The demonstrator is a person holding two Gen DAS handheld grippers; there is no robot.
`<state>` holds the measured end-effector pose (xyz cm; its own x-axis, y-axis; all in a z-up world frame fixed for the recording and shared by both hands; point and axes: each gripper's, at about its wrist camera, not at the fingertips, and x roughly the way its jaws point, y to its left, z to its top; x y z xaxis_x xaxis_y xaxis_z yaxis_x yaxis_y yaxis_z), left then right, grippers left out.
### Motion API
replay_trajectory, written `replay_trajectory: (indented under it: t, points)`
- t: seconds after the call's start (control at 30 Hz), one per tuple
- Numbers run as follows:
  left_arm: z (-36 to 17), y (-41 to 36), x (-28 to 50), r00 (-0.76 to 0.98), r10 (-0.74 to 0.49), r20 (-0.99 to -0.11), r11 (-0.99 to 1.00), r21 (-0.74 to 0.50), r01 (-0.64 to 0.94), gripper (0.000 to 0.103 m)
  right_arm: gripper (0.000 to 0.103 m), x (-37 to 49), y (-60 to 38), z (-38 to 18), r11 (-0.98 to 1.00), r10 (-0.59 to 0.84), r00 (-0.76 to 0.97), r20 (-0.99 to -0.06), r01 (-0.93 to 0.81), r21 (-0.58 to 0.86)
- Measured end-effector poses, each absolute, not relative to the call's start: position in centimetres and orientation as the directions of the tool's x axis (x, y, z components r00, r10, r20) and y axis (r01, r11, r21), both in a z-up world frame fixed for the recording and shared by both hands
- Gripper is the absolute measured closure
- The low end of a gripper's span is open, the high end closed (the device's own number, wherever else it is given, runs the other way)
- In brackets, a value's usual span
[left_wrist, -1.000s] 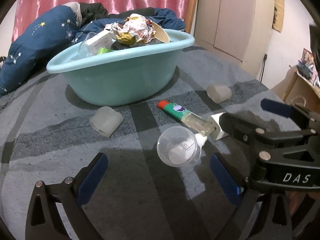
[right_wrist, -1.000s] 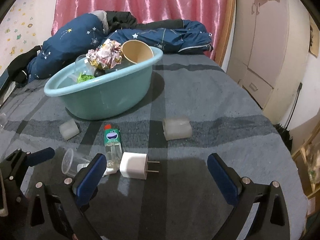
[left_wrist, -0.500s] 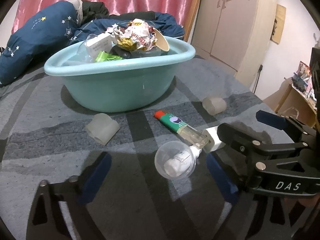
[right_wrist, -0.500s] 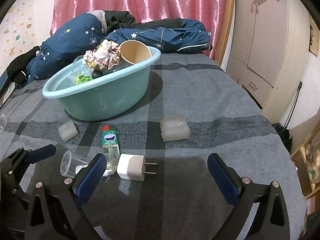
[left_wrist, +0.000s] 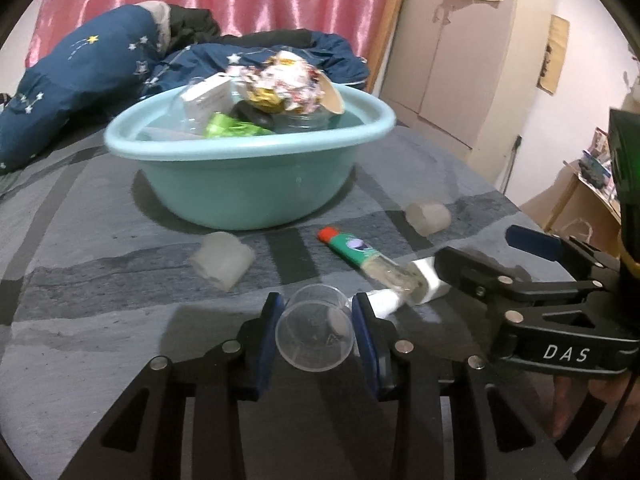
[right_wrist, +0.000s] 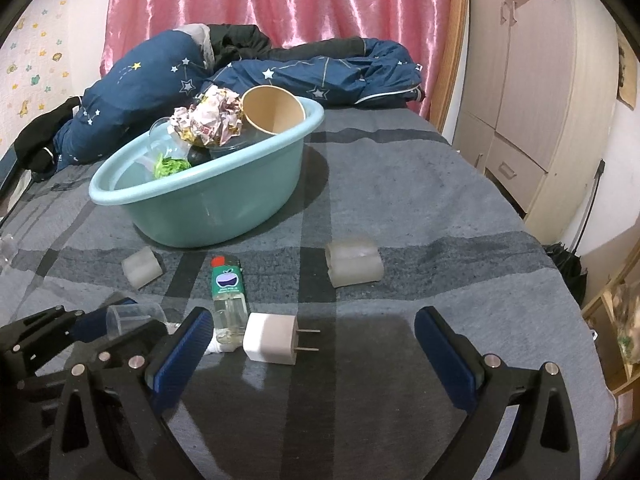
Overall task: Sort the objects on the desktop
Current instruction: 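Grasp the small clear measuring cup with the left tool while the right tool grasps the white plug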
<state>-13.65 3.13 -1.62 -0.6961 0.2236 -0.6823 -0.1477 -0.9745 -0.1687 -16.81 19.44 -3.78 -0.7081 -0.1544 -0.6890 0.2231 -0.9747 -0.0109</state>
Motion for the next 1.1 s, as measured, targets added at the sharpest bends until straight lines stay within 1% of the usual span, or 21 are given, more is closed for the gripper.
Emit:
replay_trajectory:
  t: [0.13,0.3,0.57,0.7,0.73,0.77,0.83,0.9,0.93,0.97,1.1]
  points:
    - [-1.4,2.1,-13.4,-0.708,0.201,-0.677,-0.979,-0.160,-0.125,0.064,0.001,-16.9,19.3,-4.2,-0.975,-0.156,-0.696,-0.701,0.223,-0.004]
    - [-1.7,1.6,-13.3,-0.706,0.194,-0.681,-0.980,-0.162,-0.113,0.064,0.004,-17.3,18.8,-5.0,-0.974,-0.154,-0.673,-0.723,0.228,-0.005]
    - [-1.8,1.1,-12.9,-0.709,0.193,-0.678,-0.980,-0.168,-0.107,0.064,0.016,-17.6,18.7,-5.8,-0.976,-0.141,-0.652,-0.745,0.216,-0.005]
    - [-1.9,0.8,-12.8,-0.705,0.197,-0.681,-0.979,-0.177,-0.102,0.064,0.019,-17.6,18.6,-6.0,-0.975,-0.147,-0.644,-0.751,0.223,-0.001]
    - [-1.9,0.7,-12.9,-0.705,0.197,-0.682,-0.979,-0.176,-0.103,0.064,0.021,-17.7,18.6,-6.1,-0.974,-0.149,-0.639,-0.755,0.226,0.001]
    - [-1.9,0.7,-12.8,-0.704,0.197,-0.682,-0.979,-0.177,-0.102,0.064,0.026,-17.8,18.6,-6.2,-0.974,-0.150,-0.634,-0.759,0.228,0.001]
    - [-1.9,0.6,-12.8,-0.705,0.195,-0.682,-0.979,-0.178,-0.100,0.064,0.032,-17.8,18.5,-6.5,-0.973,-0.150,-0.622,-0.768,0.230,0.003]
    - [-1.8,0.5,-12.6,-0.706,0.195,-0.681,-0.979,-0.177,-0.099,0.064,0.042,-17.8,18.4,-6.8,-0.973,-0.150,-0.612,-0.776,0.232,0.005]
    - [-1.7,0.4,-12.5,-0.707,0.194,-0.680,-0.979,-0.179,-0.097,0.064,0.055,-17.8,18.4,-6.9,-0.972,-0.157,-0.608,-0.778,0.235,0.012]
    - [-1.7,0.2,-12.4,-0.708,0.194,-0.679,-0.979,-0.179,-0.097,0.064,0.056,-17.7,18.4,-6.9,-0.971,-0.163,-0.606,-0.778,0.237,0.019]
    - [-1.5,0.1,-12.3,-0.711,0.194,-0.676,-0.979,-0.181,-0.094,0.064,0.056,-17.3,18.7,-6.5,-0.971,-0.170,-0.616,-0.769,0.236,0.025]
